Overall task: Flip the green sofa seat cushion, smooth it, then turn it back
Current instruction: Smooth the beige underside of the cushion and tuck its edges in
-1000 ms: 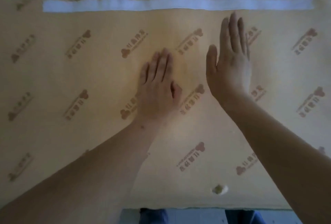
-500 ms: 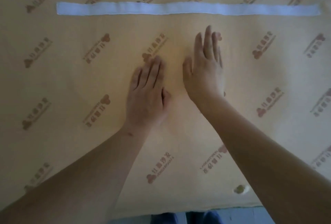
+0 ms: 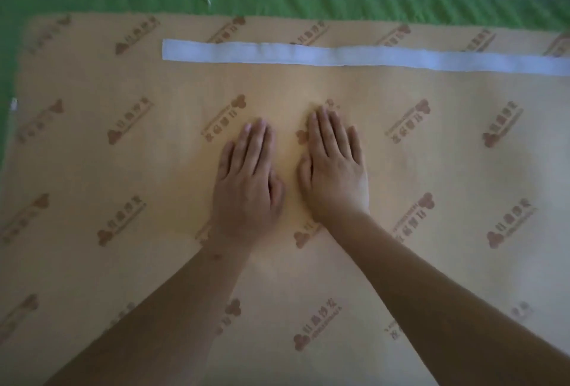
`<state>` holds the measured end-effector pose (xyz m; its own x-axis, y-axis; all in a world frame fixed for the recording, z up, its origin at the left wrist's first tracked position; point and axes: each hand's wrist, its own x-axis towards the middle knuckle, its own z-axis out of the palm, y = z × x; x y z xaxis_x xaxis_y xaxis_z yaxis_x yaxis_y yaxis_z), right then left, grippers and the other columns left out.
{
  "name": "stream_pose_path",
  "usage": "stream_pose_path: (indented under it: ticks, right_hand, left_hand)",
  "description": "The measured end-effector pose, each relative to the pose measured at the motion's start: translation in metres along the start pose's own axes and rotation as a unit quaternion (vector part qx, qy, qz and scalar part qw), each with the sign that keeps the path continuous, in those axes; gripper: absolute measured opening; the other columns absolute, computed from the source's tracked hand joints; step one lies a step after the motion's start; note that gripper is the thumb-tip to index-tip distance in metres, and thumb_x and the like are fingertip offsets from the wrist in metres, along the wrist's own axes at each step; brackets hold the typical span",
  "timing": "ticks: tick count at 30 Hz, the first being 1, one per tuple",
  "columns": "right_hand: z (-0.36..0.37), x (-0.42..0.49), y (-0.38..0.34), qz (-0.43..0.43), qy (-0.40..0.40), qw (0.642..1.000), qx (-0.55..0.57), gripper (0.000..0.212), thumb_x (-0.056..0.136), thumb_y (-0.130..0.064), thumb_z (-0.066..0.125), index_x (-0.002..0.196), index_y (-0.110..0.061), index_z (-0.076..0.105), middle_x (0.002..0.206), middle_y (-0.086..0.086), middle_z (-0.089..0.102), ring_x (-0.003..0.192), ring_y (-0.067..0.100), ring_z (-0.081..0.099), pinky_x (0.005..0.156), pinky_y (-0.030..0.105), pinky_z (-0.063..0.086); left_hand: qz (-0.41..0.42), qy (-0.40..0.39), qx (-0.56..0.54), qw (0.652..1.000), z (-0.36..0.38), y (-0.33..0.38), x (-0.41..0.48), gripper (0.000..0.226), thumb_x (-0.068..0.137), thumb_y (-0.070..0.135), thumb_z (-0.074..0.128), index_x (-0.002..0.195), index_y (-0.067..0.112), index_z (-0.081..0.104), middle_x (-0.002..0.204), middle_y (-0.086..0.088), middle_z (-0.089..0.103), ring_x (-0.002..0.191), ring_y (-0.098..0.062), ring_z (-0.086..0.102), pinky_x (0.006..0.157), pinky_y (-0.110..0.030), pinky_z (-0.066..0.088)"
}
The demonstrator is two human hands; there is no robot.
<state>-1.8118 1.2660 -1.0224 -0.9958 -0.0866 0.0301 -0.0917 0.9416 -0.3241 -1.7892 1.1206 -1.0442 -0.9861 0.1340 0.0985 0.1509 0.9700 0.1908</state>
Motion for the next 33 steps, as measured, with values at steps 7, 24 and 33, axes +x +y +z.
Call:
stream_pose_path:
  ticks: [7,24,33]
  right_hand:
    - [0.012,0.002,-0.051,-0.019,0.021,1.000,-0.005,0.063,0.098,-0.029,0.028,0.158,-0.009,0.020,0.166,0.006,0.014,0.153,0.020,0.010,0.123,0.045,0.018]
    - [0.080,0.007,-0.216,0.038,0.017,0.999,-0.005,0.061,0.102,-0.033,0.021,0.158,-0.010,0.017,0.166,0.006,0.013,0.154,0.020,0.008,0.124,0.046,0.013]
    - [0.106,0.020,-0.317,-0.012,-0.027,1.000,0.002,0.064,0.101,-0.031,0.028,0.158,-0.007,0.014,0.167,0.007,0.004,0.154,0.023,0.002,0.124,0.046,0.009]
  left_hand:
    - [0.014,0.000,-0.020,1.000,-0.006,-0.061,-0.001,0.062,0.097,0.023,0.030,0.156,0.008,0.025,0.163,-0.007,0.024,0.152,-0.019,0.018,0.123,-0.042,0.019]
    - [-0.055,-0.021,0.002,0.998,-0.045,-0.276,-0.056,0.063,0.096,0.024,0.030,0.158,0.011,0.020,0.166,-0.002,0.017,0.153,-0.018,0.011,0.123,-0.044,0.017]
    - [-0.097,-0.009,-0.056,0.994,-0.056,-0.351,-0.074,0.064,0.095,0.024,0.028,0.157,0.010,0.022,0.165,-0.003,0.018,0.153,-0.016,0.012,0.124,-0.040,0.016]
